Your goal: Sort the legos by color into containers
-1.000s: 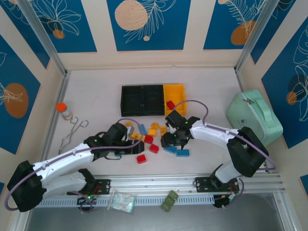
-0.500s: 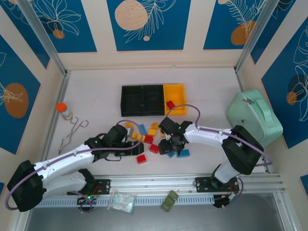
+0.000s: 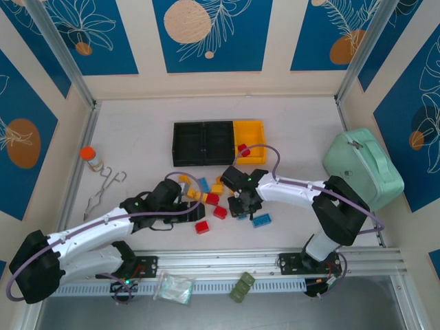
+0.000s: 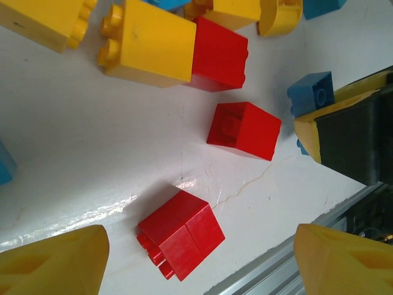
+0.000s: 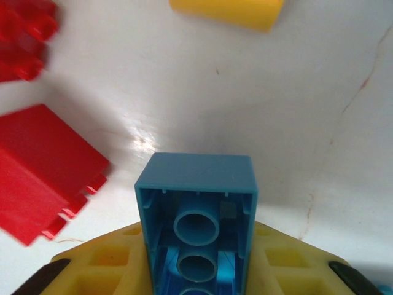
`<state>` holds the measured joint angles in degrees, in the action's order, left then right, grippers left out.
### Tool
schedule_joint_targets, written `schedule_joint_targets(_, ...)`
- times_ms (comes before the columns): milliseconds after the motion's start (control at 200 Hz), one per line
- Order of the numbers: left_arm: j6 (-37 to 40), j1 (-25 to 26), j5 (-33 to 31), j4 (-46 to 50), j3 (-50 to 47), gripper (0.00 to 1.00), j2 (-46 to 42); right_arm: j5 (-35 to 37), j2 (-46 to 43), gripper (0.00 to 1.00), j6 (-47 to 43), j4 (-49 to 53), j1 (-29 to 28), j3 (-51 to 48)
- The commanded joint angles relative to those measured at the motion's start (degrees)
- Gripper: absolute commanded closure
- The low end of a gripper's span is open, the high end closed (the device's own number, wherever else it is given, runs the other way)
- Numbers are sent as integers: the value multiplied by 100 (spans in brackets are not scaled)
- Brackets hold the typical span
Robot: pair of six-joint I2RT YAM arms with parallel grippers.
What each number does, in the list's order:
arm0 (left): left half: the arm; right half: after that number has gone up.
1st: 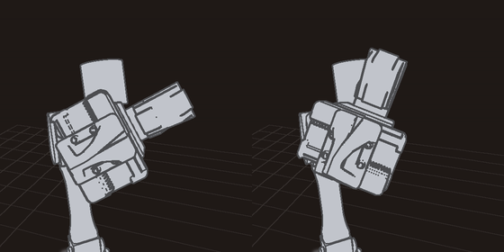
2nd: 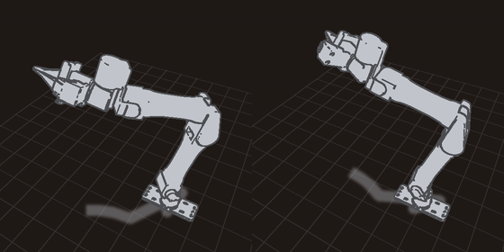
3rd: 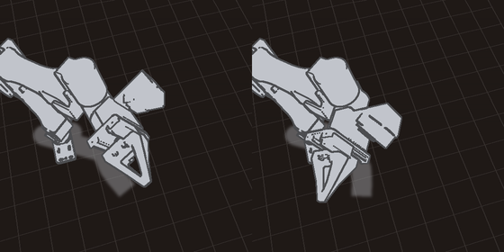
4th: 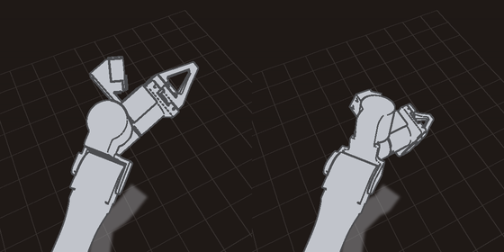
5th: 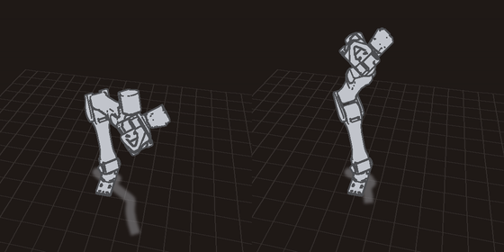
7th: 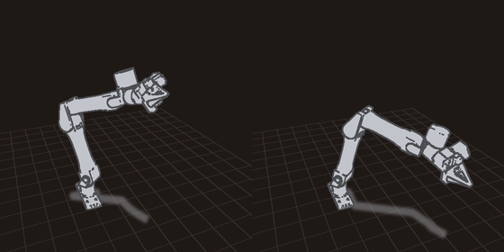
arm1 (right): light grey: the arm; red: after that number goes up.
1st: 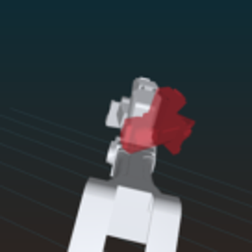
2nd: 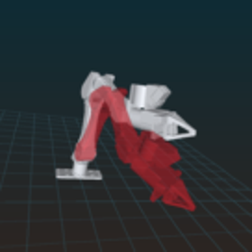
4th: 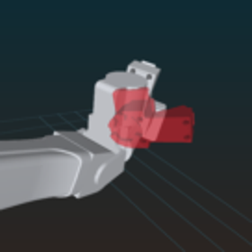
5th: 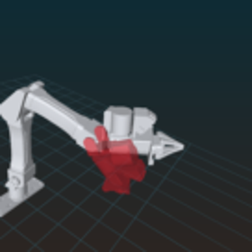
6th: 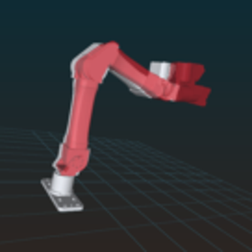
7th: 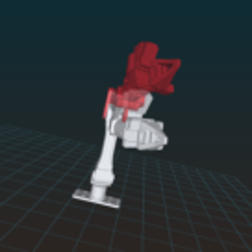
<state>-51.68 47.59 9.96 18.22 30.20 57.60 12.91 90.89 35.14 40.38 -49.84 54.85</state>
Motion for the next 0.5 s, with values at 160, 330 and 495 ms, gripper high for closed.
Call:
schedule_joint_targets(160, -427, 23, -692, -109, 197, 20, -453, -123, 172, 71, -278, 461, 551, 1397)
schedule_joint_targets(330, -195, -108, -921, 544, 777, 19, -305, -131, 960, 71, -393, 711, 864, 2614)
schedule_joint_targets(495, -218, -363, -919, 651, 929, 19, -218, -158, 1858, 71, -427, 1026, 1137, 3737)
